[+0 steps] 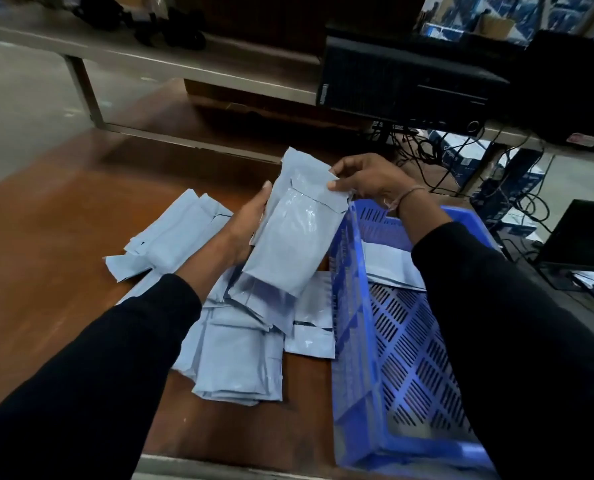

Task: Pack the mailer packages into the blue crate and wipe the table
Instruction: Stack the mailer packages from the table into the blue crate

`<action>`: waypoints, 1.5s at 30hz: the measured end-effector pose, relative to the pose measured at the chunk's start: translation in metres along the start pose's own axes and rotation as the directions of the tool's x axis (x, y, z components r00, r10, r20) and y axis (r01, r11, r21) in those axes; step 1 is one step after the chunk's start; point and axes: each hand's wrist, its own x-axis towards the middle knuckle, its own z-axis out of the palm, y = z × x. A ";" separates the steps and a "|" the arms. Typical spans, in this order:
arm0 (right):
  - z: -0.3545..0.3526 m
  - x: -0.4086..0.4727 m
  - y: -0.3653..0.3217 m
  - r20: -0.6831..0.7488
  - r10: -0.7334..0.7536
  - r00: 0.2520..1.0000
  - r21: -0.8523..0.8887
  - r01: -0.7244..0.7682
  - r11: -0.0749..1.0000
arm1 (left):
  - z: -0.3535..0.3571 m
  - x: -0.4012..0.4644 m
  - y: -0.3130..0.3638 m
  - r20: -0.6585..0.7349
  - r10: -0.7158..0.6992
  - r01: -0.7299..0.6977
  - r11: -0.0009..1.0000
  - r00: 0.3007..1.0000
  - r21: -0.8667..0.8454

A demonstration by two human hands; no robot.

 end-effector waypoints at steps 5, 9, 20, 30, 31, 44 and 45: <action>-0.009 0.001 0.018 -0.186 0.000 0.982 0.058 0.011 0.998 | 0.009 -0.005 0.002 0.082 0.013 -0.039 0.945 0.997 0.326; -0.019 -0.005 0.030 -0.241 -0.035 0.970 0.060 0.051 0.997 | 0.010 0.001 0.004 0.100 0.105 -0.145 0.765 0.989 0.628; -0.094 -0.055 0.027 -0.122 -0.338 0.933 -0.330 0.283 0.900 | 0.087 0.048 0.059 0.423 0.234 -0.442 0.034 0.875 0.896; -0.197 -0.109 0.109 -0.380 0.082 0.921 -0.216 -0.174 0.961 | 0.189 0.105 0.032 0.311 0.360 -0.420 0.281 0.880 0.863; -0.195 -0.111 0.123 -0.383 0.141 0.913 -0.256 -0.252 0.933 | 0.194 0.112 0.021 0.294 0.327 -0.389 0.279 0.898 0.878; -0.111 -0.065 0.221 -0.523 0.329 0.786 -0.352 -0.551 0.756 | 0.210 0.169 -0.083 -0.096 0.024 0.098 -0.111 0.995 0.989; -0.104 -0.065 0.221 -0.538 0.290 0.792 -0.403 -0.543 0.737 | 0.207 0.171 -0.087 -0.094 0.033 0.097 -0.124 0.995 0.988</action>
